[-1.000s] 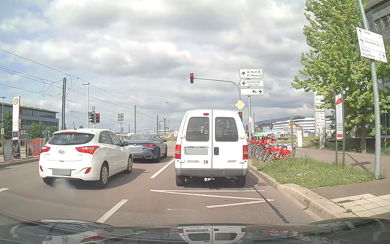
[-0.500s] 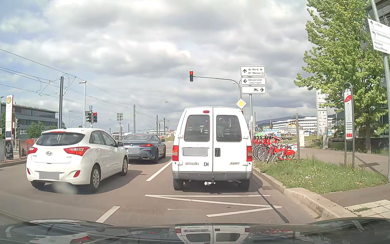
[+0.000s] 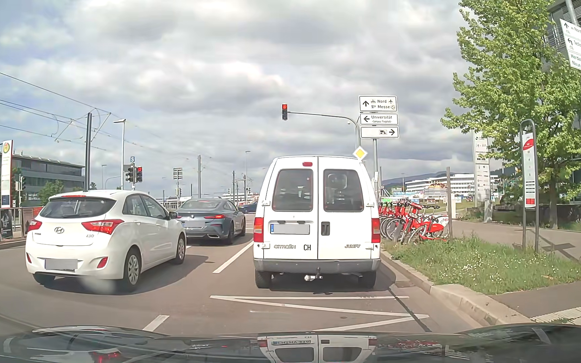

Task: Follow the waypoints while adhering to traffic rules and regulations

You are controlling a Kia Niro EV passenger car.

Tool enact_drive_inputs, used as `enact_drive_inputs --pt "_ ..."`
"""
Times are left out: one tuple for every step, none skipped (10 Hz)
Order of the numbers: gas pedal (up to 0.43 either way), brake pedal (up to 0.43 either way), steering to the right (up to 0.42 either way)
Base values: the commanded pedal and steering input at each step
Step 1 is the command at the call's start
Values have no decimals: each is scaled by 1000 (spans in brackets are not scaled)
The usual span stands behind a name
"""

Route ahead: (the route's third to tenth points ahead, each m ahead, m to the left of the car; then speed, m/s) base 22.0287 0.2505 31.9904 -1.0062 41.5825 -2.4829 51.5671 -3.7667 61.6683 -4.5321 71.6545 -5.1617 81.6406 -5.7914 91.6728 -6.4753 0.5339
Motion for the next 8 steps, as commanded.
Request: enact_drive_inputs --pt "0 134 2" --pt "0 134 1" --pt "0 134 1" --pt "0 140 2" --pt "0 140 1" --pt "0 140 2" --pt "0 152 2" --pt "0 152 1"
